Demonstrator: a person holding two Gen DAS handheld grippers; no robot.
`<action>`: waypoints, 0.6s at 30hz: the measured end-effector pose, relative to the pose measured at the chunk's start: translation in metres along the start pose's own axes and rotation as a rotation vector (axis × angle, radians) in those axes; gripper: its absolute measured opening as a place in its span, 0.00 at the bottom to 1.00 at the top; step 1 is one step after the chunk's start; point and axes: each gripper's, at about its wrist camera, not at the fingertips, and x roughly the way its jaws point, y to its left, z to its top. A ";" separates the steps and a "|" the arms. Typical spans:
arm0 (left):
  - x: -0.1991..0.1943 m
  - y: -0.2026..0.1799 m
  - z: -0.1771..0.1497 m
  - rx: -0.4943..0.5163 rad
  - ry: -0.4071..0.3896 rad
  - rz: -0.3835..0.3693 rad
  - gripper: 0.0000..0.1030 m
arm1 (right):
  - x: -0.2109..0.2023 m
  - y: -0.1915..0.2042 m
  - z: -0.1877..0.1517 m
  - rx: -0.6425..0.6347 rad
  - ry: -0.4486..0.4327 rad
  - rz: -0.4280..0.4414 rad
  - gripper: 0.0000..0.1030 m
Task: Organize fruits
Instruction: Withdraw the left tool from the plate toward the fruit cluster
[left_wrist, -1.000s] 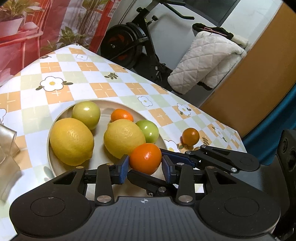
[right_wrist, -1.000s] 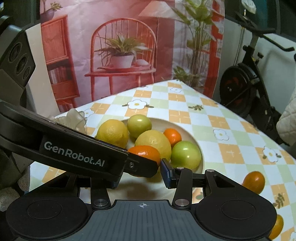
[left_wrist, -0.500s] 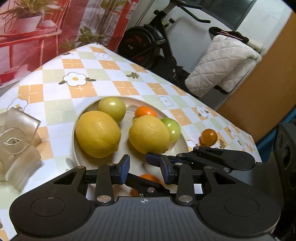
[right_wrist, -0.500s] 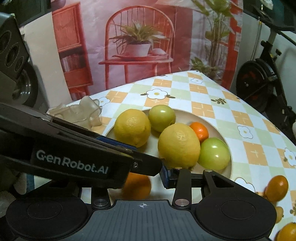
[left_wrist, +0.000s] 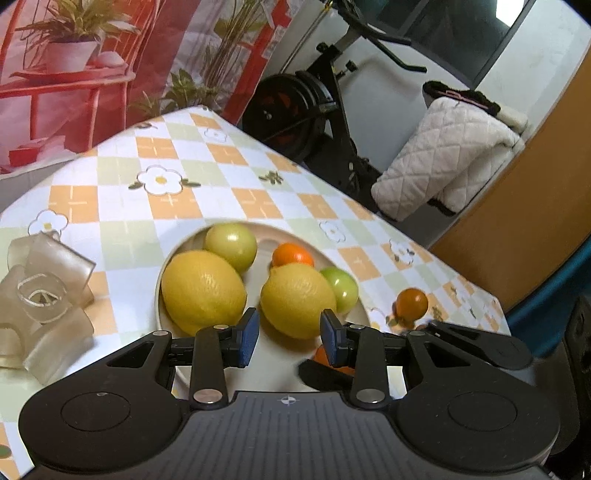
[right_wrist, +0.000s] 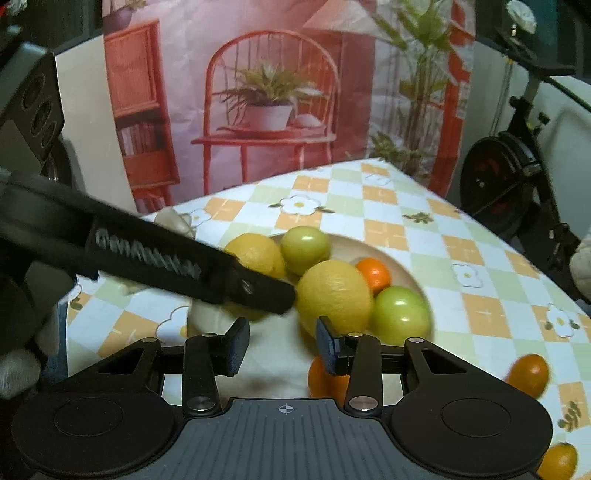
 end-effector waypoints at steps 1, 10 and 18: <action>-0.001 -0.002 0.002 0.004 -0.006 -0.001 0.36 | -0.004 -0.004 -0.001 0.007 -0.008 -0.007 0.36; 0.001 -0.044 0.013 0.089 -0.045 -0.040 0.36 | -0.050 -0.056 -0.021 0.080 -0.068 -0.128 0.36; 0.010 -0.095 0.027 0.180 -0.074 -0.100 0.36 | -0.090 -0.105 -0.039 0.163 -0.130 -0.240 0.36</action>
